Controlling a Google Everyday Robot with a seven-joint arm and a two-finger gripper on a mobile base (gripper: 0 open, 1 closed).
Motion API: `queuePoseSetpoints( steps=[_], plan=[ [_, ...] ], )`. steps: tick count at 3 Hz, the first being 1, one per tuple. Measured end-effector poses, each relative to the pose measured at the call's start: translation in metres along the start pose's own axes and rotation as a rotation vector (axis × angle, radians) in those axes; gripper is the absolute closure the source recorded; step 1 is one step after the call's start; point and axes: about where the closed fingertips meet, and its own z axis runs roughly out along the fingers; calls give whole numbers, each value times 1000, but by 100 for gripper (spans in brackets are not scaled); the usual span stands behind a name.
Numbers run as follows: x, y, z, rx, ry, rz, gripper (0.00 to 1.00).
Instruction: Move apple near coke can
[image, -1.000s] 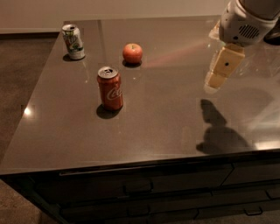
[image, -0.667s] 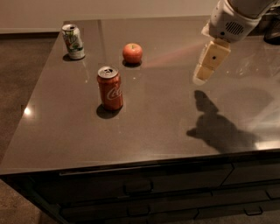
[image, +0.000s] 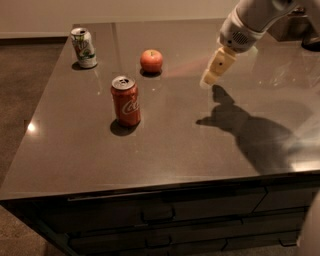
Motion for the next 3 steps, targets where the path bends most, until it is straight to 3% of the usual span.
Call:
queuePoseSetpoints(
  steps=[2,3],
  plan=[
    [-35,-55,62,11,-108,102,0],
    [-59,-64,94,-14,-143,124,0]
  ],
)
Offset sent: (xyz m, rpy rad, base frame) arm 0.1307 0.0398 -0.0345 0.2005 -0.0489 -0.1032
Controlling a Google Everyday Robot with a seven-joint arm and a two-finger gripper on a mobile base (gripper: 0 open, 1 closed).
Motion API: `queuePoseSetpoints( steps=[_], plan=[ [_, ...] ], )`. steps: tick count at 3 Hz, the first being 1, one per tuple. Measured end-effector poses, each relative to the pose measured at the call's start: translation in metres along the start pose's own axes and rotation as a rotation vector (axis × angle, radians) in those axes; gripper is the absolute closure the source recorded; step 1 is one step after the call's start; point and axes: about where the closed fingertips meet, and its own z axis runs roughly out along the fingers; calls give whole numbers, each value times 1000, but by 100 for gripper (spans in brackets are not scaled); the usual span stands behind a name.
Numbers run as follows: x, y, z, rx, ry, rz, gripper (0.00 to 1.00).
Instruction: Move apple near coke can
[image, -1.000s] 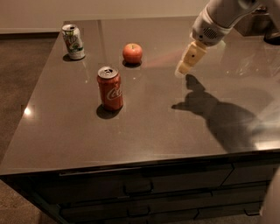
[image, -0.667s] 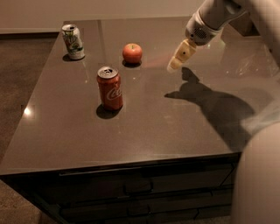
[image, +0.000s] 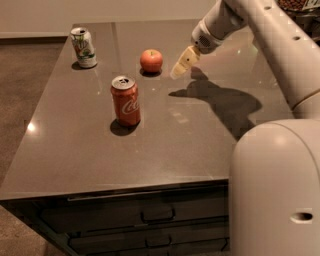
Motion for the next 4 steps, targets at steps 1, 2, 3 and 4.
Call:
queuePoseSetpoints(
  steps=[1,2,3,4],
  plan=[
    [-30,9,35,-48,-41,-14,0],
    [-55,18,62,-83,-66,-30,0],
    [-73,25,81,-115,-76,-43,0],
    [-79,28,92,-132,-64,-41,14]
  ],
)
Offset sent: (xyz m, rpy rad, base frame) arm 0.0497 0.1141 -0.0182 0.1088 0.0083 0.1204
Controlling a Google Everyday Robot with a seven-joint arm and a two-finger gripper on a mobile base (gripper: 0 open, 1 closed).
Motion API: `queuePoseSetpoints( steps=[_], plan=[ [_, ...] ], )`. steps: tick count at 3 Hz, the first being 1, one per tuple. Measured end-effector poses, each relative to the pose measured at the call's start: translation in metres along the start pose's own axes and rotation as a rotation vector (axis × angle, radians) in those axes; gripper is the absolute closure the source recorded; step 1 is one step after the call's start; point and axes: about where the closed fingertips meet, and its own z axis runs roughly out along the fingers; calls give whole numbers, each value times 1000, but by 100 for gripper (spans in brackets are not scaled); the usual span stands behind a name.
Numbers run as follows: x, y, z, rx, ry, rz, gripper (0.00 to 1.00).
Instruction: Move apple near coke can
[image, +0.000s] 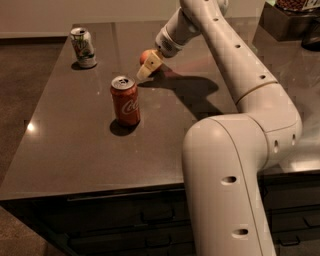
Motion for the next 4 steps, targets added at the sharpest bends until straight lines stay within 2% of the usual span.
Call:
queuePoseSetpoints(
  steps=[1,2,3,4],
  plan=[
    [-3,1,-3,-9,-6,-1,38],
    [-3,7,-23,-21,-22,-38,62],
    [7,24,-57,-44,-34,-96,85],
    [26,54,-87,-91,-34,-156,100]
  ],
)
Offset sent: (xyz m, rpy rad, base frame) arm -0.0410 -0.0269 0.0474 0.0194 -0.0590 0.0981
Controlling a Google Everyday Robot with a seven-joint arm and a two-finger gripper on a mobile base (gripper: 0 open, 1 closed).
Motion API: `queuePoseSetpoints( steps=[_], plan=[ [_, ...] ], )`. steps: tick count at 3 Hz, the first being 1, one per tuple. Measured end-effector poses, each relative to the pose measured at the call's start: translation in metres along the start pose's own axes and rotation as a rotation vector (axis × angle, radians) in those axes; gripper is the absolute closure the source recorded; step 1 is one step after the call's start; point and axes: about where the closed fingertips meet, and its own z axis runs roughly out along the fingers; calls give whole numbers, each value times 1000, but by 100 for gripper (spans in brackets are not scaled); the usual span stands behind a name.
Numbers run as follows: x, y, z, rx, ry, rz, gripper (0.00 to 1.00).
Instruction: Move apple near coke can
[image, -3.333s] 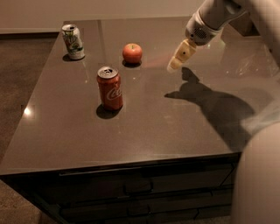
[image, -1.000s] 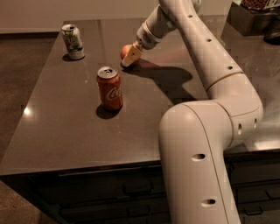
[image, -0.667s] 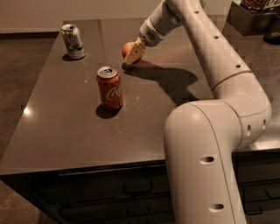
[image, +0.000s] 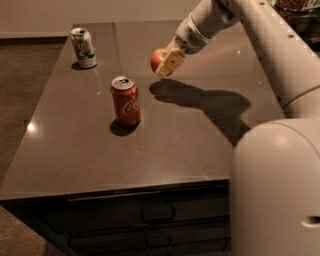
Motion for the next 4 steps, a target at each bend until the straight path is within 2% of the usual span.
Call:
queuePoseSetpoints(
  steps=[2,3,4],
  plan=[
    [34,94,-22,-142,18,-111,100],
    [41,132,-14,-211,17,-165,100],
    [39,154,-3,-240,1,-230,82]
  ],
)
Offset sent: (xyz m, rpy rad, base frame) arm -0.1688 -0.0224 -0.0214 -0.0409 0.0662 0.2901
